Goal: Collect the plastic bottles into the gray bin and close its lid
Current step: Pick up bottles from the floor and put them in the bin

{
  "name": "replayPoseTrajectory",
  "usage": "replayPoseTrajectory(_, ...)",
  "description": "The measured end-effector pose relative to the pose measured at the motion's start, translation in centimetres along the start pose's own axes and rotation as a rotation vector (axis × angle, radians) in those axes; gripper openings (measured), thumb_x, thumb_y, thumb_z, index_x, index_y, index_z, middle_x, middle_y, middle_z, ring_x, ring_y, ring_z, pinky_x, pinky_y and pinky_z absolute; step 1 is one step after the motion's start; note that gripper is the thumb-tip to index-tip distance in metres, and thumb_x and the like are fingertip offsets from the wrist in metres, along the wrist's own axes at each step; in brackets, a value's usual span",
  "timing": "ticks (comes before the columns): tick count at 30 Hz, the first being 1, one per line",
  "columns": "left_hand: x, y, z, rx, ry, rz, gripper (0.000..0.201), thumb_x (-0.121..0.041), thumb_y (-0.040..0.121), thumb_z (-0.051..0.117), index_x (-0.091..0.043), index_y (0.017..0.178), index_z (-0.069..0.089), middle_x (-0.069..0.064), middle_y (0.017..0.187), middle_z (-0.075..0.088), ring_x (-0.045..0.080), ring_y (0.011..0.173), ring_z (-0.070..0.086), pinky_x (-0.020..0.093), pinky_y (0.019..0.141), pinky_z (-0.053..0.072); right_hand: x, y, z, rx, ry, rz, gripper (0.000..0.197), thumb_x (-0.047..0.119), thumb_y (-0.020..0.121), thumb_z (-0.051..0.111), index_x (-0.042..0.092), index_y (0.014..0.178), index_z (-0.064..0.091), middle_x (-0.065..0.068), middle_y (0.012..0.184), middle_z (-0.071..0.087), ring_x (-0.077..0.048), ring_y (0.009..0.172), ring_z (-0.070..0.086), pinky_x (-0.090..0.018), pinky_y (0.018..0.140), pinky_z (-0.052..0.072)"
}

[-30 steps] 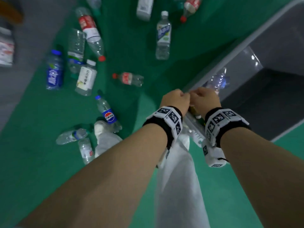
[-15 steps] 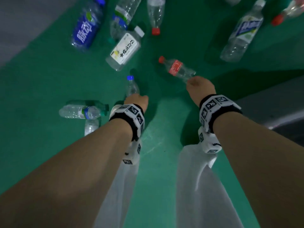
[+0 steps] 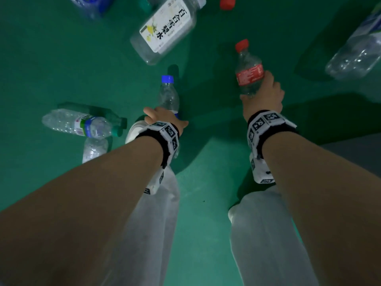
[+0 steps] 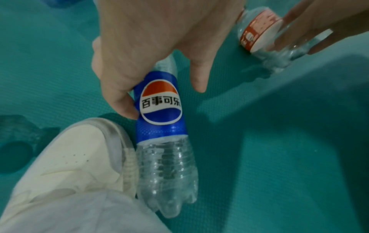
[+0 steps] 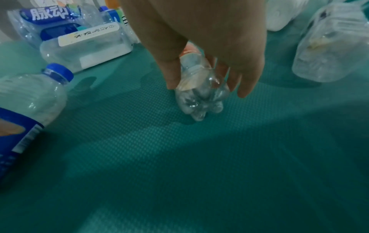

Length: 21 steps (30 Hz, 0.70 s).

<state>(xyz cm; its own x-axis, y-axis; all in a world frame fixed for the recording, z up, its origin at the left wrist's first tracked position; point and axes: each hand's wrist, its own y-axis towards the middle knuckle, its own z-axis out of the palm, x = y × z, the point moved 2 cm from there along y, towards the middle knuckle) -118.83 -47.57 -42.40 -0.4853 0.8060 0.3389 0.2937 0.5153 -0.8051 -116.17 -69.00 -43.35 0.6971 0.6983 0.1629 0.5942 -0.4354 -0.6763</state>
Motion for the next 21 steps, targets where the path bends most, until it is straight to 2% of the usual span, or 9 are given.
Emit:
replayPoseTrajectory(2, 0.1, 0.6, 0.3, -0.024, -0.066, -0.033, 0.089, -0.055, 0.078, 0.068, 0.002, 0.136, 0.031, 0.018, 0.134, 0.037, 0.032, 0.124, 0.042, 0.039, 0.104, 0.035, -0.5, -0.1, 0.4, 0.020, 0.092, 0.036, 0.071, 0.022, 0.081, 0.072, 0.018, 0.141, 0.034, -0.010, 0.136, 0.045, -0.030, 0.128, 0.041, -0.046, 0.102, 0.040)
replayPoseTrajectory(5, 0.5, 0.8, 0.5, -0.028, -0.159, -0.029, 0.078, -0.043, 0.084, 0.067, 0.001, 0.136, 0.029, 0.020, 0.138, 0.040, 0.035, 0.127, 0.043, 0.042, 0.102, 0.038, -1.4, -1.1, 0.6, 0.062, 0.171, 0.048, 0.064, 0.020, 0.080, 0.072, 0.017, 0.135, 0.041, -0.009, 0.129, 0.049, -0.029, 0.121, 0.047, -0.042, 0.097, 0.044)
replayPoseTrajectory(9, 0.1, -1.1, 0.6, -0.025, -0.223, 0.078, 0.067, -0.036, 0.082, 0.070, 0.000, 0.130, 0.039, 0.019, 0.132, 0.048, 0.035, 0.117, 0.052, 0.040, 0.094, 0.044, -2.8, -3.8, 0.5, 0.107, 0.217, 0.045, 0.064, 0.022, 0.078, 0.074, 0.018, 0.133, 0.043, -0.008, 0.124, 0.052, -0.028, 0.114, 0.052, -0.042, 0.096, 0.048)
replayPoseTrajectory(13, -0.8, -5.4, -0.4, 0.013, -0.329, 0.198, 0.060, -0.032, 0.078, 0.074, -0.004, 0.124, 0.047, 0.015, 0.123, 0.055, 0.031, 0.105, 0.059, 0.034, 0.086, 0.047, -4.2, -7.4, -1.0, 0.146, 0.292, 0.101, 0.065, 0.023, 0.075, 0.076, 0.019, 0.131, 0.044, -0.006, 0.119, 0.056, -0.026, 0.110, 0.056, -0.043, 0.094, 0.050)
replayPoseTrajectory(17, -1.5, -10.3, -2.0, 0.027, -0.359, 0.293, 0.061, -0.030, 0.080, 0.073, -0.001, 0.126, 0.044, 0.016, 0.126, 0.052, 0.031, 0.110, 0.057, 0.034, 0.090, 0.045, -5.5, -11.3, -3.4, 0.176, 0.339, 0.142, 0.063, 0.026, 0.077, 0.073, 0.018, 0.132, 0.043, -0.006, 0.118, 0.059, -0.026, 0.107, 0.058, -0.040, 0.092, 0.050)
replayPoseTrajectory(21, -1.7, -15.5, -3.5, 0.042, -0.349, 0.412, 0.058, -0.028, 0.080, 0.074, -0.002, 0.123, 0.044, 0.016, 0.124, 0.053, 0.030, 0.108, 0.057, 0.031, 0.084, 0.043, -7.0, -15.0, -7.2, 0.173, 0.370, 0.153, 0.064, 0.025, 0.077, 0.073, 0.019, 0.133, 0.044, -0.006, 0.117, 0.059, -0.025, 0.104, 0.061, -0.037, 0.090, 0.051)
